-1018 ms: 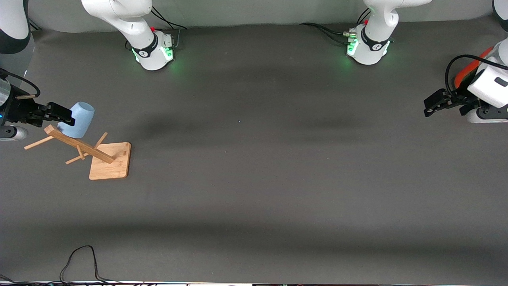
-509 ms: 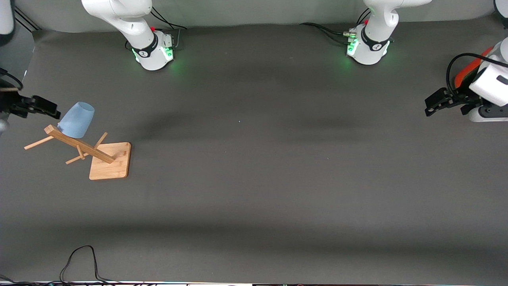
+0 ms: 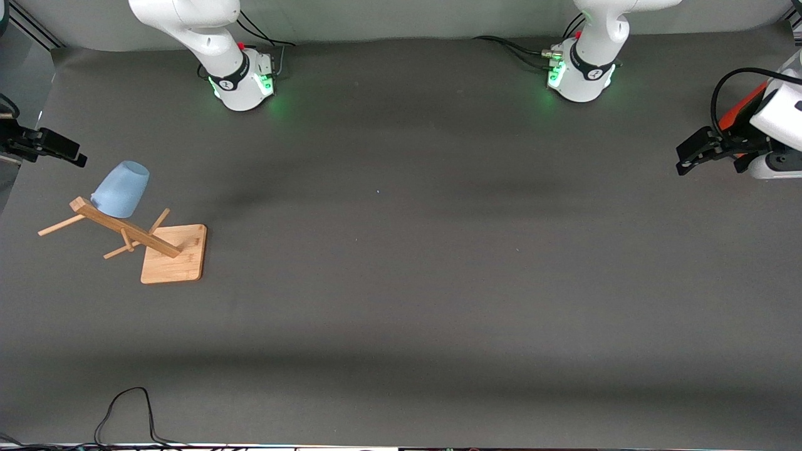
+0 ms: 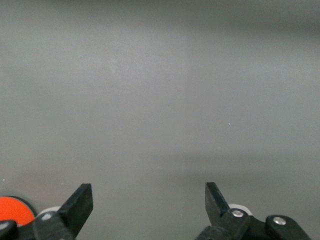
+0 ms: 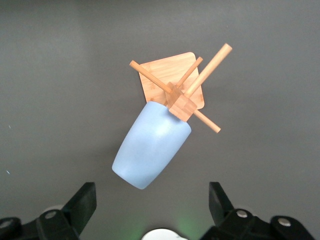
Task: Rotate and upright cup with both arms
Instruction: 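Pull the blue cup off the wooden peg with the right gripper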
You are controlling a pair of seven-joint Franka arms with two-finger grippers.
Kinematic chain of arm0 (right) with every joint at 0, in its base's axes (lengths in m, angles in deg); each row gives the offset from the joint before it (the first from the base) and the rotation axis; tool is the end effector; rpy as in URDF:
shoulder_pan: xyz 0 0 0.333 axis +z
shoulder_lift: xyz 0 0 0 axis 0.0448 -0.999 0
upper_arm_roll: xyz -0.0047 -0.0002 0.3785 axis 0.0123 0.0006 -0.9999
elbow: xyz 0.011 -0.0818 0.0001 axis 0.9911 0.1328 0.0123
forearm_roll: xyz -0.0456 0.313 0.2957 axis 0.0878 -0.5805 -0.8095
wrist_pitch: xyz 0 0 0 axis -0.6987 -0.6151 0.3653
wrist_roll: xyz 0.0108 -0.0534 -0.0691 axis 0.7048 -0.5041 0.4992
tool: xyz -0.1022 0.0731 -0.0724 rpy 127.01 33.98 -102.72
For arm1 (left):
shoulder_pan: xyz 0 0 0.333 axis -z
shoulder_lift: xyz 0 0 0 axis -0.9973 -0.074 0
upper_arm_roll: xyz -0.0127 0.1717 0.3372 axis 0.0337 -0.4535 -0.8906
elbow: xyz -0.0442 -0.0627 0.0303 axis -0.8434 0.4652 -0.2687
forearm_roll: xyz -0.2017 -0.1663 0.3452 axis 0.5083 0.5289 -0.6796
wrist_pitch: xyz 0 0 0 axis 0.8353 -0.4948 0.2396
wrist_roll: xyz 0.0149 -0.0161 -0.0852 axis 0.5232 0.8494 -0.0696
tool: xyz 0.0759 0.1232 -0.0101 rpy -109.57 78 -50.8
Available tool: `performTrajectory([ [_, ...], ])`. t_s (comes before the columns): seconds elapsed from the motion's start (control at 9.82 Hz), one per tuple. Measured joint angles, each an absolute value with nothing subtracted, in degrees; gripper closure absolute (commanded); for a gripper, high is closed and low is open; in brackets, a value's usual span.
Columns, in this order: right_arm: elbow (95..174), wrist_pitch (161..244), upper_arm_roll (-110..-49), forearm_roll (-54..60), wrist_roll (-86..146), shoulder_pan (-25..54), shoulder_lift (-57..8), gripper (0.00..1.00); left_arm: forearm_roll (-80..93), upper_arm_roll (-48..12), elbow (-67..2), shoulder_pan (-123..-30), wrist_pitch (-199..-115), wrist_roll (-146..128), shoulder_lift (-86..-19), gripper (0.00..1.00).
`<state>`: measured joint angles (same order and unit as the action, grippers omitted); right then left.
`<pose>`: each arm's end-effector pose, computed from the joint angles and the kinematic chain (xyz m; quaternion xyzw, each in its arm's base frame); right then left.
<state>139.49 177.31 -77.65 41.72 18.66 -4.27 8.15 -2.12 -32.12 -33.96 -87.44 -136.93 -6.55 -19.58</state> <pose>0.5221 -0.0926 0.6144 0.9906 -0.1304 -0.0408 0.0071 0.5564 -0.0266 0.6306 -0.9996 -0.0140 -0.0227 0.0007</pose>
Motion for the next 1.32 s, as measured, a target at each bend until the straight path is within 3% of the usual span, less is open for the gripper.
performTrajectory([
  [0.51,141.22,178.74,-77.77,40.38,-8.3,-4.12,7.93,0.0,-2.12,-32.22,-33.96,-87.45,-136.59,-6.55,-19.58,0.0],
  [1.32,157.33,196.55,-76.14,39.76,-10.29,-4.15,7.55,0.0,-2.12,-32.24,-33.99,-87.46,-136.61,-6.54,-20.09,0.0],
])
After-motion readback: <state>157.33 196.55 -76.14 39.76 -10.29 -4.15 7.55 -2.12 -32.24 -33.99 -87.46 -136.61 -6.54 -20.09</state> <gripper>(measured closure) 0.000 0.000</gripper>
